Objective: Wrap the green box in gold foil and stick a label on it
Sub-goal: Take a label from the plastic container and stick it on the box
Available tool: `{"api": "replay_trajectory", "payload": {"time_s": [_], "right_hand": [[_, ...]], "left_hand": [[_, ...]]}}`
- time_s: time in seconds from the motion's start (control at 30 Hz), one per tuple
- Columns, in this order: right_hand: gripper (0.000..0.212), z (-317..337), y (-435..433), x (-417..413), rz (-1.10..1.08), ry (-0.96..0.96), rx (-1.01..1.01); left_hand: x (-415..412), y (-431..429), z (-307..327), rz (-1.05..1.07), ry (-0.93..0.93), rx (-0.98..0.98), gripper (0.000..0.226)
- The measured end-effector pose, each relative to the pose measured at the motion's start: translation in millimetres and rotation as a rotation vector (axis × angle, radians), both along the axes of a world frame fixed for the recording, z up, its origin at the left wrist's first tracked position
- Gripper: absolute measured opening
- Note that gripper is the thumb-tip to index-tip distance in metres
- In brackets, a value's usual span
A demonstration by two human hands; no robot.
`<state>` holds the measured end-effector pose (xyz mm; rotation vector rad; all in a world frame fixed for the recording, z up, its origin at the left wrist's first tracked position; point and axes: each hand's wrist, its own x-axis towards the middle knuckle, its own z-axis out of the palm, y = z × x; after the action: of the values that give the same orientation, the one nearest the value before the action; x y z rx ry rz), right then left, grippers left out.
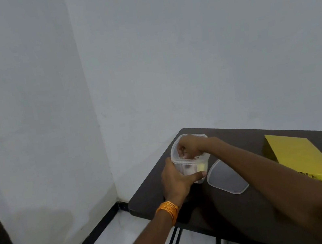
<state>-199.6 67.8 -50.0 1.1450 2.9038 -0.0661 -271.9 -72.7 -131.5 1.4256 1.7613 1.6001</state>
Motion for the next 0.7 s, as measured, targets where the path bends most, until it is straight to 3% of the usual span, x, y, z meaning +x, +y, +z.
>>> {"api": "replay_trajectory", "payload": {"time_s": [0.3, 0.47, 0.53, 0.63, 0.7], "right_hand": [[0.013, 28.7, -23.2, 41.0, 0.089, 0.227, 0.046], [0.01, 42.6, -36.0, 80.3, 0.026, 0.559, 0.1], [0.011, 48.7, -44.8, 97.6, -0.024, 0.726, 0.044], [0.012, 52.8, -63.5, 126.1, -0.064, 0.95, -0.076], [0.015, 52.0, -76.5, 143.4, -0.099, 1.064, -0.09]], "left_hand": [[-2.0, -4.8, -0.7, -0.066, -0.047, 0.032, 0.093], [-6.2, -18.1, 17.2, -0.014, -0.081, 0.114, 0.092], [-4.6, -20.0, 29.8, 0.091, -0.098, 0.158, 0.074], [13.2, -22.5, 52.2, 0.186, -0.113, 0.302, 0.025], [33.5, -25.5, 66.2, 0.176, -0.135, 0.332, 0.013]]}}
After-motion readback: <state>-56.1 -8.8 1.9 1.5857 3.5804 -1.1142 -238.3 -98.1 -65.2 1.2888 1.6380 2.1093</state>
